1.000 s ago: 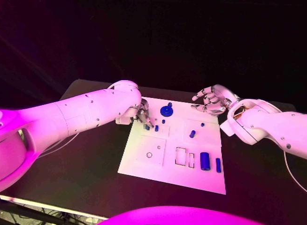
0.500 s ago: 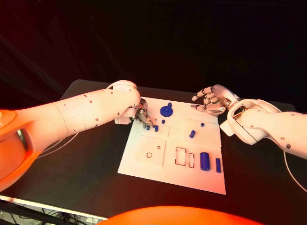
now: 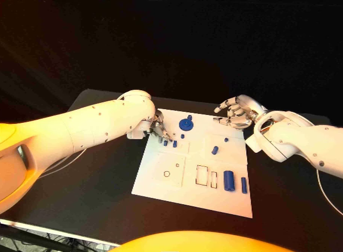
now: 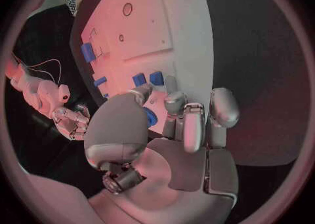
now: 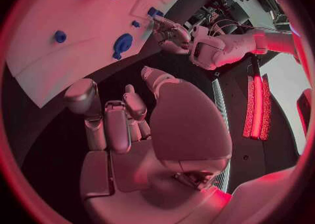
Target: Assemble the parts on the task board
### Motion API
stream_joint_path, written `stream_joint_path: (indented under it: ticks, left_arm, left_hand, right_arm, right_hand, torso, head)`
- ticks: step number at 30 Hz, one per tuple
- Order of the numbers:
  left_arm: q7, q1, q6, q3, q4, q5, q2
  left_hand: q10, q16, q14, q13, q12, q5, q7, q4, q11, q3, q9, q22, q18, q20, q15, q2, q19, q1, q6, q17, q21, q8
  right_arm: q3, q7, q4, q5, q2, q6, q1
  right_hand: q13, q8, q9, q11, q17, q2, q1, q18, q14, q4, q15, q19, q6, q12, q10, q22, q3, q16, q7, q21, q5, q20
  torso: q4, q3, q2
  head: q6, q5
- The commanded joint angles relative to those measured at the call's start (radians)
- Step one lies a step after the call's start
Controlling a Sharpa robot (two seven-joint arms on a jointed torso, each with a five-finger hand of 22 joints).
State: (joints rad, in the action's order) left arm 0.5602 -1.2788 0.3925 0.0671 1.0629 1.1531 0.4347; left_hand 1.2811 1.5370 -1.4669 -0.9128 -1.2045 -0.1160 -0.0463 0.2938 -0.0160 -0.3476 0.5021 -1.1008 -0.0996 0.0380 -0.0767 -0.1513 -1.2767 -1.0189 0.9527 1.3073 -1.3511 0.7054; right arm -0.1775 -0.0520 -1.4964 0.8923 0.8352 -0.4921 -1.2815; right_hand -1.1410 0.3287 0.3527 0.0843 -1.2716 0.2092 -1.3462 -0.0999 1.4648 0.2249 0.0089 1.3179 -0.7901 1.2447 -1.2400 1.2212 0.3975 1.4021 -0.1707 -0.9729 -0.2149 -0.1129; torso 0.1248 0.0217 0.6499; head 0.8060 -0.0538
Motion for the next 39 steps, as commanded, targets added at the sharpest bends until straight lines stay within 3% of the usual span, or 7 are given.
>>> stream_joint_path:
  ticks: [1, 8, 18, 22, 24, 32, 39]
  left_arm:
    - [-0.016, 0.001, -0.025, 0.0, 0.009, -0.007, 0.008]
    - [-0.024, 0.0, -0.063, -0.007, 0.033, -0.042, 0.038]
    - [-0.064, 0.0, -0.173, -0.024, 0.107, -0.147, 0.105]
    - [-0.082, 0.0, -0.224, -0.027, 0.148, -0.164, 0.13]
    - [-0.088, 0.002, -0.251, -0.028, 0.17, -0.158, 0.143]
    - [-0.083, 0.034, -0.372, -0.029, 0.26, -0.074, 0.201]
    - [-0.068, 0.074, -0.433, -0.029, 0.311, 0.017, 0.227]
  left_hand:
    - [-0.004, -0.005, -0.08, -0.001, 0.001, 0.005, -0.002, -0.001, -0.003, 0.007, -0.001, -0.001, 0.002, 0.004, 0.005, 0.001, 0.001, 0.001, 0.002, 0.179, 0.005, 0.001]
    - [-0.02, -0.014, -0.074, 0.025, 0.019, 0.0, -0.004, -0.002, -0.002, 0.008, -0.001, 0.025, -0.004, 0.004, 0.005, 0.004, 0.018, -0.016, -0.008, 0.16, 0.019, -0.003]
    - [-0.1, -0.046, -0.052, 0.134, 0.088, -0.011, -0.023, -0.002, 0.015, 0.008, -0.002, 0.089, -0.016, 0.014, 0.018, 0.009, 0.064, -0.065, -0.052, 0.099, 0.057, -0.014]
    - [-0.218, -0.082, -0.024, 0.296, 0.2, -0.012, -0.045, -0.001, 0.035, 0.023, -0.008, 0.165, -0.03, 0.03, 0.036, 0.002, 0.119, -0.073, -0.097, 0.034, 0.105, -0.032]
    - [-0.233, -0.094, -0.013, 0.304, 0.208, -0.012, -0.054, -0.001, 0.044, 0.029, -0.01, 0.19, -0.035, 0.037, 0.043, 0.002, 0.137, -0.076, -0.114, 0.012, 0.122, -0.038]
    - [-0.269, -0.129, 0.017, 0.32, 0.221, -0.014, -0.074, -0.001, 0.062, 0.046, -0.017, 0.261, -0.049, 0.051, 0.059, -0.002, 0.185, -0.091, -0.156, -0.049, 0.172, -0.053]
    - [-0.275, -0.132, 0.02, 0.323, 0.222, -0.015, -0.076, 0.0, 0.065, 0.055, -0.017, 0.267, -0.05, 0.053, 0.062, -0.007, 0.188, -0.09, -0.161, -0.055, 0.177, -0.051]
  right_arm:
    - [0.0, 0.009, 0.001, 0.009, -0.001, 0.009, 0.0]
    - [0.0, 0.009, 0.002, 0.009, -0.001, 0.01, 0.0]
    - [0.0, 0.009, 0.005, 0.009, -0.001, 0.012, 0.001]
    - [0.0, 0.009, 0.005, 0.009, 0.0, 0.012, 0.001]
    - [0.0, 0.008, 0.005, 0.009, 0.002, 0.012, 0.001]
    - [0.0, 0.007, 0.004, 0.009, 0.006, 0.013, 0.002]
    - [0.0, 0.007, 0.004, 0.009, 0.008, 0.013, 0.003]
  right_hand:
    - [0.001, 0.003, -0.001, -0.003, 0.001, 0.005, 0.005, -0.018, 0.032, 0.007, -0.005, 0.0, 0.007, 0.0, 0.005, -0.001, 0.0, -0.004, 0.002, 0.003, -0.005, 0.006]
    - [0.001, 0.003, -0.001, -0.003, 0.001, 0.005, 0.005, -0.018, 0.032, 0.007, -0.005, 0.0, 0.007, 0.0, 0.005, -0.001, 0.0, -0.004, 0.002, 0.003, -0.005, 0.006]
    - [0.001, 0.003, -0.001, -0.003, 0.001, 0.005, 0.005, -0.018, 0.032, 0.007, -0.005, 0.0, 0.007, 0.0, 0.005, -0.001, 0.0, -0.004, 0.002, 0.003, -0.005, 0.006]
    - [0.001, 0.003, -0.001, -0.003, 0.001, 0.005, 0.005, -0.018, 0.032, 0.007, -0.005, 0.0, 0.007, 0.0, 0.005, -0.001, 0.0, -0.004, 0.002, 0.003, -0.005, 0.006]
    - [0.0, 0.003, -0.002, -0.003, 0.0, 0.004, 0.005, -0.017, 0.032, 0.008, -0.005, 0.001, 0.008, 0.001, 0.004, 0.0, 0.0, -0.004, 0.002, 0.003, -0.006, 0.006]
    - [0.0, 0.003, -0.002, -0.003, 0.0, 0.004, 0.005, -0.017, 0.032, 0.008, -0.005, 0.001, 0.008, 0.001, 0.004, 0.0, 0.0, -0.004, 0.002, 0.003, -0.006, 0.006]
    - [0.0, 0.003, -0.002, -0.003, 0.0, 0.004, 0.005, -0.017, 0.032, 0.008, -0.005, 0.001, 0.008, 0.001, 0.004, 0.0, 0.0, -0.004, 0.002, 0.003, -0.006, 0.006]
  torso:
    - [0.0001, 0.0006, 0.0]
    - [0.0014, 0.0009, -0.002]
    - [0.001, 0.0008, -0.001]
    - [0.0009, 0.0008, 0.0]
    - [0.0016, 0.0008, 0.0]
    - [0.0057, 0.0004, -0.002]
    - [0.0015, 0.0013, -0.001]
  head:
    - [-0.001, 0.001]
    - [-0.004, 0.004]
    - [-0.005, 0.004]
    - [-0.006, 0.004]
    - [-0.006, 0.005]
    - [-0.005, 0.006]
    - [-0.007, 0.001]
